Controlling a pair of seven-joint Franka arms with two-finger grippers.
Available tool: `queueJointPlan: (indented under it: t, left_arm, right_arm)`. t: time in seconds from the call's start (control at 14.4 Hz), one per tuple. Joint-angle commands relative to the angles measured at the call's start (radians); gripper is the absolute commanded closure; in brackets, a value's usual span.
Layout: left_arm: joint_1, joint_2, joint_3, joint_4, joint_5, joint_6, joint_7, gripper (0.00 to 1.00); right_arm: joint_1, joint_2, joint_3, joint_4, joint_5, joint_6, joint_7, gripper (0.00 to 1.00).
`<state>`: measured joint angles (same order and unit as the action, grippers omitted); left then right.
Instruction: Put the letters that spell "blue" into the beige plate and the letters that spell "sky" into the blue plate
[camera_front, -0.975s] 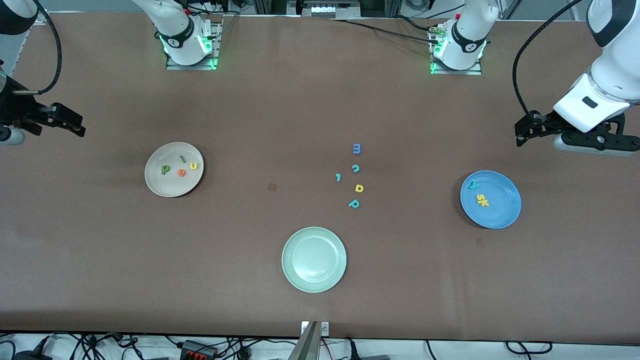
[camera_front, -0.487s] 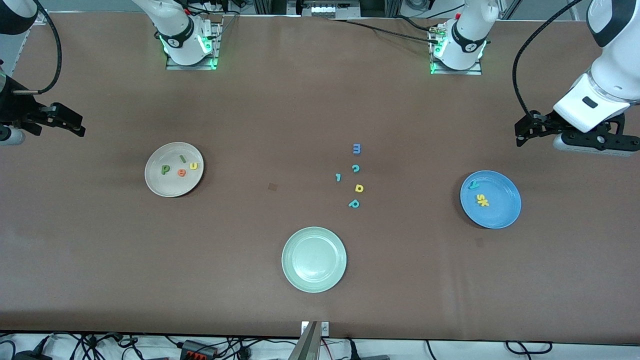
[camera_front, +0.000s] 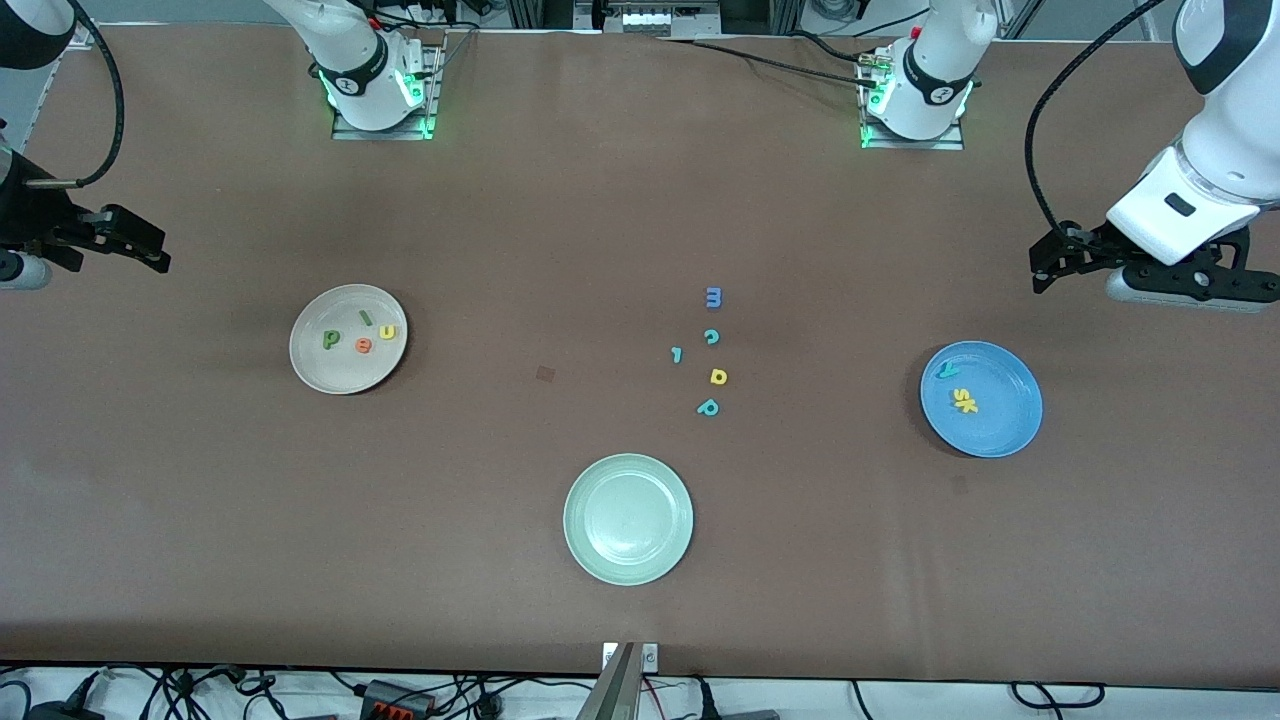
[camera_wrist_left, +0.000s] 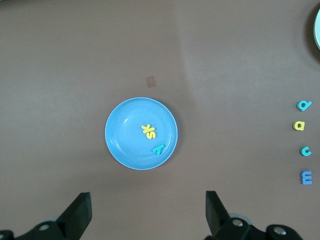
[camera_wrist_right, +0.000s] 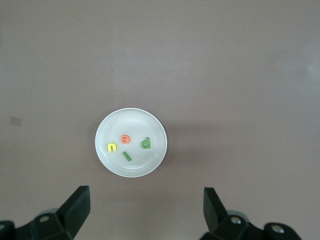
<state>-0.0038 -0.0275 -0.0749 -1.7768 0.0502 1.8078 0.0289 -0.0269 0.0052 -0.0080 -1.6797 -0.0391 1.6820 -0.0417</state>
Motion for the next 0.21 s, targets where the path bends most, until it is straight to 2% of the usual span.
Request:
queueJointPlan:
  t: [0.0,0.14]
  left_arm:
    - [0.005,0.004,0.0,0.017,-0.021,-0.016,0.019,0.0]
    - [0.005,0.004,0.0,0.017,-0.021,-0.016,0.019,0.0]
  right_arm:
    - [-0.019,-0.028,0.016,-0.025,-0.01,0.005,-0.015,0.0]
    - [-0.019,-0.028,0.016,-0.025,-0.01,0.005,-0.015,0.0]
